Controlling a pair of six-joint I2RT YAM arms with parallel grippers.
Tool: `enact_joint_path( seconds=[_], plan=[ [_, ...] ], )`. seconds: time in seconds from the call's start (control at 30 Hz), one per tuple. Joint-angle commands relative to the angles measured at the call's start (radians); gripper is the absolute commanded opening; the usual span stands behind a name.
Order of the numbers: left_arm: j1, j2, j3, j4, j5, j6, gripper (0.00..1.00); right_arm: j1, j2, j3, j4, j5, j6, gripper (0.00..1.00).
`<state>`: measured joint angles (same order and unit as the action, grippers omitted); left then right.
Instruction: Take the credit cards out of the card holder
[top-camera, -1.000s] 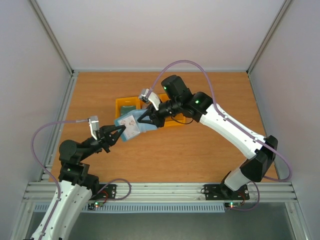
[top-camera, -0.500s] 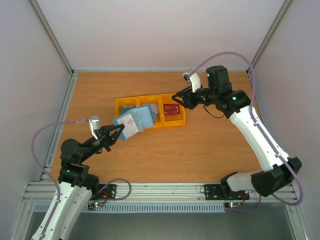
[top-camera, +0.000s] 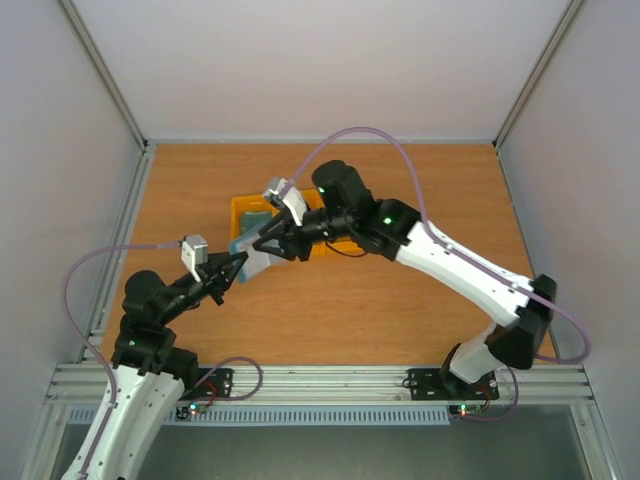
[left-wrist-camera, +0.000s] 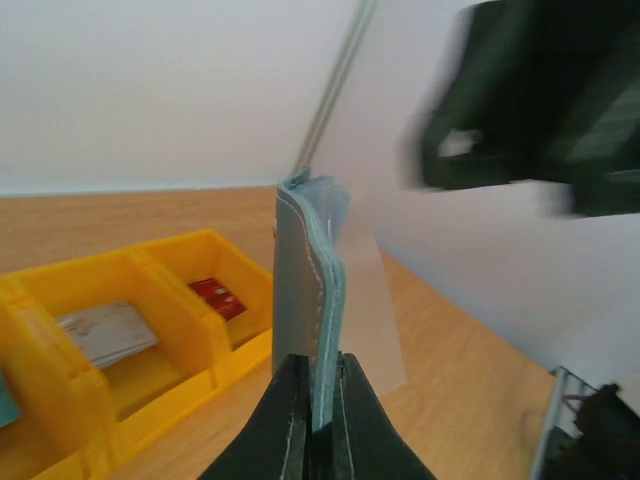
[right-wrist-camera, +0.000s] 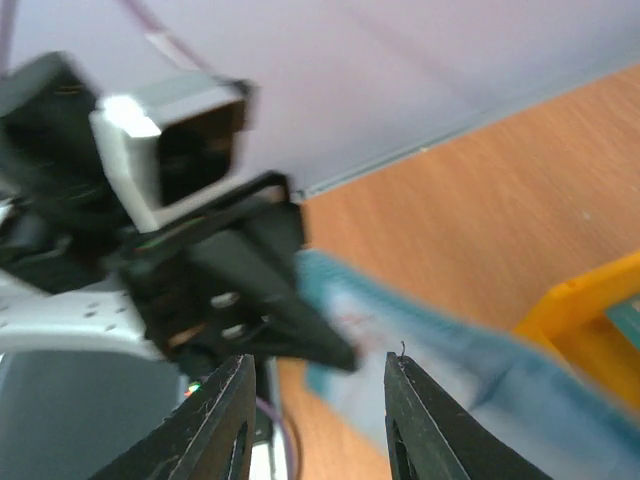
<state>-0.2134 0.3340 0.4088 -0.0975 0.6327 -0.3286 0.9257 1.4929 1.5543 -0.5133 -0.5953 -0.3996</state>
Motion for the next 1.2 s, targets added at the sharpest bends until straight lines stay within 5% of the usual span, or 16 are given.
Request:
enact_joint_path(
  seconds=[0.0, 0.47, 0.67, 0.87, 1.17],
  plan=[
    [0.002, -0.001, -0.032, 0.251, 0.173, -0.128, 0.0, -0.004, 0.086, 0.108, -0.012, 0.156, 0.031, 0.38],
    [0.003, 0.014, -0.046, 0.322, 0.158, -0.184, 0.0, -0.02, 0.062, 0.046, -0.26, 0.339, -0.116, 0.31],
    [0.003, 0.011, -0.065, 0.389, 0.18, -0.278, 0.0, -0.045, 0.033, 0.007, -0.233, 0.211, -0.164, 0.28],
    [0.003, 0.004, -0.071, 0.414, 0.192, -0.335, 0.0, -0.08, -0.087, -0.142, -0.088, -0.138, -0.216, 0.3],
    [0.003, 0.001, -0.068, 0.412, 0.209, -0.32, 0.0, -0.081, -0.055, -0.122, -0.096, -0.171, -0.191, 0.32]
  ],
)
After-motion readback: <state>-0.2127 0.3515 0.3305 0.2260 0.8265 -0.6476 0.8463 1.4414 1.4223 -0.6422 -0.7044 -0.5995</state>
